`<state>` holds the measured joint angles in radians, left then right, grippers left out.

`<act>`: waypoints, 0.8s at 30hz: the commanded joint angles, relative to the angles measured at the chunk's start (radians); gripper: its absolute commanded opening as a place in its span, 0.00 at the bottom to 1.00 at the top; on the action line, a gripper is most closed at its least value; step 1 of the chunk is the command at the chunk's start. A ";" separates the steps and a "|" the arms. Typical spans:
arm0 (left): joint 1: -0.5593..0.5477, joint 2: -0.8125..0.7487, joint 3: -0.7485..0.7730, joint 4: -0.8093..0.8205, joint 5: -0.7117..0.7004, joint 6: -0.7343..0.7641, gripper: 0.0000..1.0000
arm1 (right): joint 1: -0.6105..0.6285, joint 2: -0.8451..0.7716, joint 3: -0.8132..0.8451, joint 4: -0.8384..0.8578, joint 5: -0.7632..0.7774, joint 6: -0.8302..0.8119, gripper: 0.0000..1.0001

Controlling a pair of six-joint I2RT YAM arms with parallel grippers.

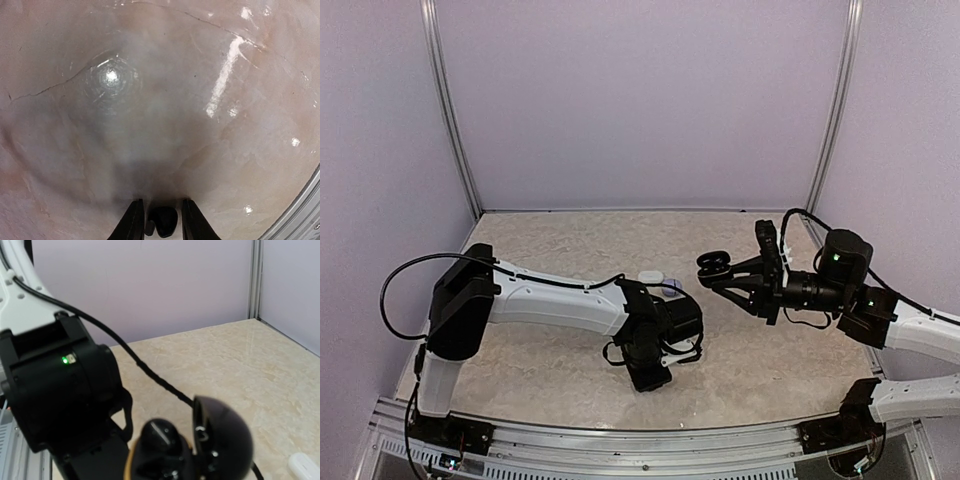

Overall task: Insert the wireless bluetooth earbuds into the charging case
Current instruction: Pick up the right earbud from the center of the board.

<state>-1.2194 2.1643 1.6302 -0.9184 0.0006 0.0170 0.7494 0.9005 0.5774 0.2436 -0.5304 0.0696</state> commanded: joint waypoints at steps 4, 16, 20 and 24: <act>0.009 0.043 0.039 -0.028 0.029 0.022 0.25 | -0.012 -0.039 0.029 -0.017 0.019 -0.010 0.00; 0.013 -0.009 -0.003 -0.016 0.005 0.009 0.15 | -0.013 -0.027 0.027 0.005 0.021 -0.011 0.00; 0.032 -0.090 -0.066 0.066 0.010 0.002 0.11 | -0.013 -0.021 0.036 0.005 0.024 -0.011 0.00; 0.064 -0.225 -0.154 0.193 0.020 -0.013 0.10 | -0.012 -0.017 0.042 0.014 0.033 -0.011 0.00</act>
<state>-1.1908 2.0880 1.5356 -0.8616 0.0124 0.0242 0.7494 0.8806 0.5777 0.2287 -0.5129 0.0669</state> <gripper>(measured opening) 0.157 0.233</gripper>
